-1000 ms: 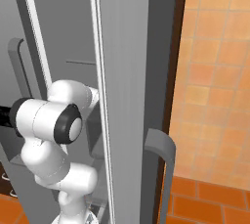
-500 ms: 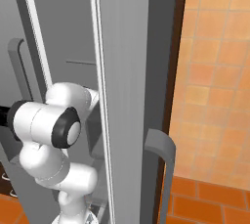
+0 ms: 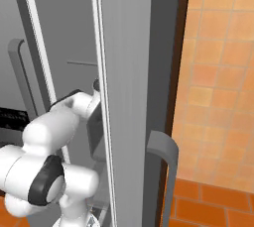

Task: Take the strawberry from the fridge and place it on top of the pancake, located on the dining counter.

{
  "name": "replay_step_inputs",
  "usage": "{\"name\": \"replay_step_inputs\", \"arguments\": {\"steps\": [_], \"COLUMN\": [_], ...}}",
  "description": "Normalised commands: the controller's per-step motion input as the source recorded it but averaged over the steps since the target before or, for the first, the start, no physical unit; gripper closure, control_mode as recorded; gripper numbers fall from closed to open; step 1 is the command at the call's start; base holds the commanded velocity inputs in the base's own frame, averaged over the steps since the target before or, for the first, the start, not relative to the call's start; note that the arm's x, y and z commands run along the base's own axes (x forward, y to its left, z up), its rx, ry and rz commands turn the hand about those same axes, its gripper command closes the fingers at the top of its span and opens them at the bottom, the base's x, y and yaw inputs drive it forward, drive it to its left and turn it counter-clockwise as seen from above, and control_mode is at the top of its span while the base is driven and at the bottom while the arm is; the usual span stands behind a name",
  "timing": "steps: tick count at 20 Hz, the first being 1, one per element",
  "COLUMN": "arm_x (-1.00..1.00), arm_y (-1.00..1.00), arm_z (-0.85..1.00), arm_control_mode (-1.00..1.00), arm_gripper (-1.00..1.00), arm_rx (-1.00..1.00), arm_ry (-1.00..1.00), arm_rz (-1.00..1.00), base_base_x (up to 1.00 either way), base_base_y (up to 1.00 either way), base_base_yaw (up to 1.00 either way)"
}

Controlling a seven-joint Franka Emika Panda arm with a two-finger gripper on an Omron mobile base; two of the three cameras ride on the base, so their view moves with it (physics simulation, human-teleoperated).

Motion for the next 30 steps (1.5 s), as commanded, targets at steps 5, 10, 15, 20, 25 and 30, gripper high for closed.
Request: {"name": "replay_step_inputs", "arguments": {"steps": [5, 10, 15, 20, 25, 30], "arm_x": [-1.00, -1.00, -1.00, -0.95, -0.44, -0.59], "arm_y": [0.00, 0.00, 0.00, 0.04, 0.25, 0.15], "arm_z": [0.66, 0.66, 0.56, 0.42, -0.04, -0.13], "arm_control_mode": [-1.00, -1.00, -1.00, -1.00, -1.00, -1.00], "arm_gripper": [1.00, 1.00, 1.00, 1.00, 1.00, 1.00], "arm_rx": [0.00, 0.00, 0.00, 0.00, -0.08, -0.01], "arm_ry": [-0.06, -0.03, 0.00, 0.00, 0.01, -0.01], "arm_rz": [0.00, 0.00, 0.00, 0.01, 0.06, 0.04], "base_base_x": [0.00, 0.00, 0.00, 0.00, 0.00, 0.00], "base_base_y": [0.00, 0.00, 0.00, 0.00, 0.00, 0.00], "base_base_yaw": [0.00, 0.00, 0.00, 0.00, 0.00, 0.00]}}
